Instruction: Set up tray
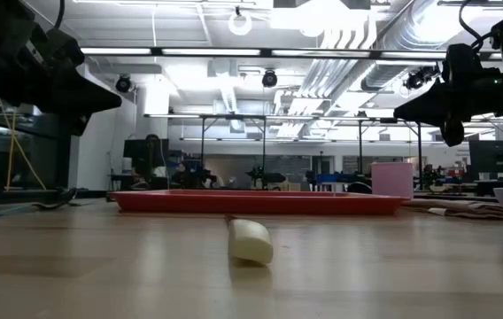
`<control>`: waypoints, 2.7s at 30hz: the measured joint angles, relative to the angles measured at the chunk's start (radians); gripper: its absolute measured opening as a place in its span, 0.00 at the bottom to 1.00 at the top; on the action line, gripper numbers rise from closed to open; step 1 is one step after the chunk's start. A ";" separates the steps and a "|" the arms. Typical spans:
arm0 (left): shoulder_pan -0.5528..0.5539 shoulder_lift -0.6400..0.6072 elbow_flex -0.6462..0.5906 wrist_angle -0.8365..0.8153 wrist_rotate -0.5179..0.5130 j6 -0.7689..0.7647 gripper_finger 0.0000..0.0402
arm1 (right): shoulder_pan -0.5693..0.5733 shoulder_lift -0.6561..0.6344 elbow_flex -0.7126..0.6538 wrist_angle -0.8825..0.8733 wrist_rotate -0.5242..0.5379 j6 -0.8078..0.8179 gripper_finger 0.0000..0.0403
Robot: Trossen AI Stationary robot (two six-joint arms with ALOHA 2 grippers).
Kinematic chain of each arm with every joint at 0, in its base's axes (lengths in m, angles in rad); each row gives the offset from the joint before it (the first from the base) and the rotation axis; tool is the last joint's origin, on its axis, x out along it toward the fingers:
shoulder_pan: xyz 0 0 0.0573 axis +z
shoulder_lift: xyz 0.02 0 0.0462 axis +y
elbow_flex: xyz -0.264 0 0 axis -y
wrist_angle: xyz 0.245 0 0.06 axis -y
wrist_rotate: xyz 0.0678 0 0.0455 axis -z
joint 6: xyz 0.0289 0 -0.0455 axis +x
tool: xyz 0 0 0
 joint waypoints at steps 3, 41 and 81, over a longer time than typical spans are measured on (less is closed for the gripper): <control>0.000 0.000 0.000 0.003 0.000 0.000 0.14 | 0.000 0.000 0.000 0.000 0.000 0.000 0.00; 0.000 0.000 0.000 0.031 -0.177 -0.419 0.14 | 0.000 0.000 -0.003 0.181 0.094 0.141 0.00; 0.000 0.000 0.064 0.030 -0.285 -0.589 0.14 | -0.028 0.771 0.961 -0.785 0.391 -0.625 0.00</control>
